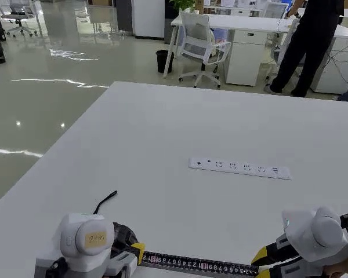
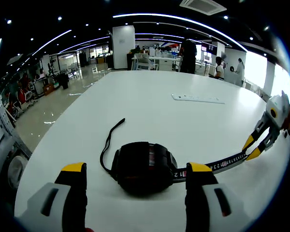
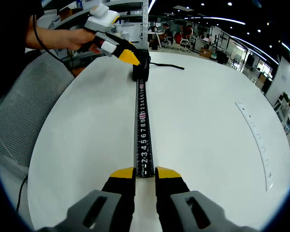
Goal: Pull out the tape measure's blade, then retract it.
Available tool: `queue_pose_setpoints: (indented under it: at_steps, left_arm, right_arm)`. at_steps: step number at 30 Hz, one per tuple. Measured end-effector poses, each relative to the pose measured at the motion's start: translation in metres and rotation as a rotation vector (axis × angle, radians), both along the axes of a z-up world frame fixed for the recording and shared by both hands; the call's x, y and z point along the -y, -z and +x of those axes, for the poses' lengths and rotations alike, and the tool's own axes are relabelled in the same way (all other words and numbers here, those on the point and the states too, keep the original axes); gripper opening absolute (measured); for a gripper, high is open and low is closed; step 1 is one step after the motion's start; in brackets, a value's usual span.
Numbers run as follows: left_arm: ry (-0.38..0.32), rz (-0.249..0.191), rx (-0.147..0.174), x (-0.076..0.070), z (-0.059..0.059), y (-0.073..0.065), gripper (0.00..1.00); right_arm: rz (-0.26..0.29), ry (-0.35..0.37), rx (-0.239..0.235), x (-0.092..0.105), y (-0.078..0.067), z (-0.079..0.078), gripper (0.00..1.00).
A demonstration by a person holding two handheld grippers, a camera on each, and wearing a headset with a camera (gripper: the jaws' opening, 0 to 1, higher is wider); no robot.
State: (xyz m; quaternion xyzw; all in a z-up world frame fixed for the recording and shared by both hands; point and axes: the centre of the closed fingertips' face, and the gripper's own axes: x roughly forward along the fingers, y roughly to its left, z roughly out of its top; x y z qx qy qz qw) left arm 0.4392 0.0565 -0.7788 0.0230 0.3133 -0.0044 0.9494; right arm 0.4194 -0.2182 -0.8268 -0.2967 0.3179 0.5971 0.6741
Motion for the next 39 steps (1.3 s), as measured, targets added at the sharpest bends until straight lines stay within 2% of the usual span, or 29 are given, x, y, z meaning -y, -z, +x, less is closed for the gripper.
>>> queue_pose_setpoints:
  at_steps: [7, 16, 25, 29, 30, 31, 39]
  left_arm:
    - [-0.029, -0.020, 0.006, 0.001, 0.001, 0.002, 0.76]
    - [-0.062, -0.039, -0.007, 0.004, 0.008, 0.007, 0.72]
    - [-0.080, -0.035, -0.005, 0.005, 0.009, 0.012, 0.63]
    - [-0.080, -0.050, -0.002, 0.006, 0.010, 0.012, 0.62]
    - [-0.072, -0.070, -0.008, 0.010, 0.010, 0.013, 0.60]
    - [-0.082, -0.056, -0.008, 0.008, 0.010, 0.012, 0.58]
    - [-0.076, -0.038, -0.007, 0.009, 0.010, 0.012, 0.57]
  right_arm:
    - [-0.012, -0.016, 0.009, 0.000, 0.001, 0.000, 0.15]
    - [-0.020, -0.021, 0.020, 0.000, 0.001, 0.000, 0.15]
    - [-0.030, -0.032, 0.035, 0.001, 0.003, 0.000, 0.15]
    - [-0.027, -0.029, 0.035, 0.001, 0.002, 0.000, 0.15]
    - [-0.027, -0.029, 0.036, 0.001, 0.002, -0.001, 0.15]
    - [-0.027, -0.031, 0.037, 0.001, 0.002, -0.001, 0.15]
    - [-0.032, -0.041, 0.047, 0.002, 0.001, 0.000, 0.15]
